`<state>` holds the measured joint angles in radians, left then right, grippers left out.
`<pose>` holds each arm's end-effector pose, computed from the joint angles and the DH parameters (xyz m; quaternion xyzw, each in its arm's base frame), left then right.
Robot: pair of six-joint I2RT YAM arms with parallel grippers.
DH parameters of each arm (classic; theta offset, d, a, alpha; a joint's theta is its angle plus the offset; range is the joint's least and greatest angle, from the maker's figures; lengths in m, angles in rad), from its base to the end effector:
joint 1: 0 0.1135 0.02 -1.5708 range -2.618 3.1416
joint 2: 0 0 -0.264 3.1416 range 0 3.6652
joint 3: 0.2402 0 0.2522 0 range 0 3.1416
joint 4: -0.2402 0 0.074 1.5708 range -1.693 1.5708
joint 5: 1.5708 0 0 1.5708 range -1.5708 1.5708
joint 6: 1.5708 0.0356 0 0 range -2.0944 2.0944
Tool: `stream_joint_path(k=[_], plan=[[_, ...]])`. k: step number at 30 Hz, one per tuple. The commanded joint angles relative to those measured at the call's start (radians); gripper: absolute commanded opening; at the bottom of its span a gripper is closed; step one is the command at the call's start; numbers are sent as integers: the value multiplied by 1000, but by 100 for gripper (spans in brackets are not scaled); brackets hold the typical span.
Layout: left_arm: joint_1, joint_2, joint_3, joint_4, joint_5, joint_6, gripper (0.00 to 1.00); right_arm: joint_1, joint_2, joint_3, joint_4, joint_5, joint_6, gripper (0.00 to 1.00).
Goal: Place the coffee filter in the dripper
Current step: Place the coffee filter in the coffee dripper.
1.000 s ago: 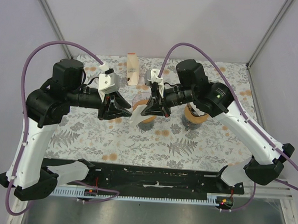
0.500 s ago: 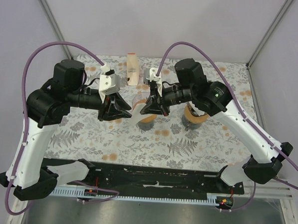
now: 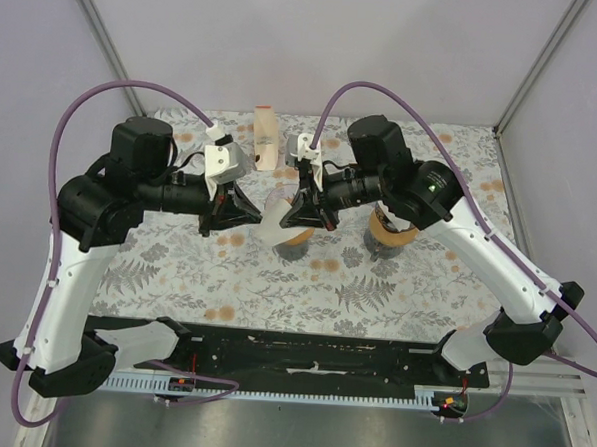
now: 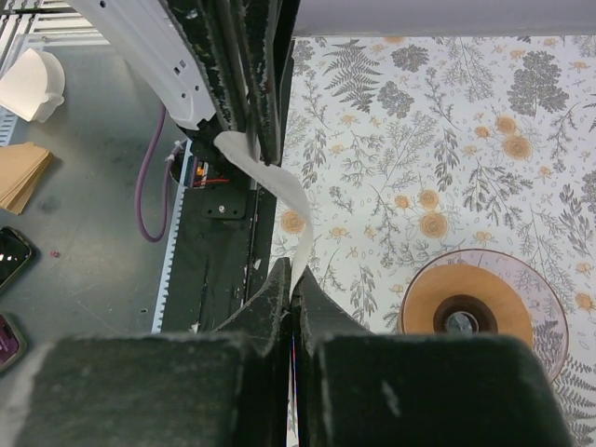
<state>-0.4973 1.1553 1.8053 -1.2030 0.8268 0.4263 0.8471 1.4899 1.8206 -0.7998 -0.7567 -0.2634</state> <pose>0.1243 -0.0973 0.4995 0.5316 0.6287 -0.3664 0.4334 0.1803 0.2410 0.4678 -0.5817 0.5709 0.4414 0.3753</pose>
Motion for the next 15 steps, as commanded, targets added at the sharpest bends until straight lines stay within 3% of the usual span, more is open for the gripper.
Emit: stream_joint_path(k=[1,4,7,9,15], plan=[[-4,3,22,54,-72,-44,13,-2,-11,32,4,-9,4,0],[-4,-5,22,82,-124,-60,13,-2,-19,22,4,-21,0,0],[-4,-5,8,80,-72,-60,27,-2,-19,23,5,-23,-2,0],[-4,-11,-12,82,-45,-54,31,0,-17,26,5,-26,-3,0],[-6,-14,-20,92,-25,-61,33,0,-19,22,4,-64,-17,0]])
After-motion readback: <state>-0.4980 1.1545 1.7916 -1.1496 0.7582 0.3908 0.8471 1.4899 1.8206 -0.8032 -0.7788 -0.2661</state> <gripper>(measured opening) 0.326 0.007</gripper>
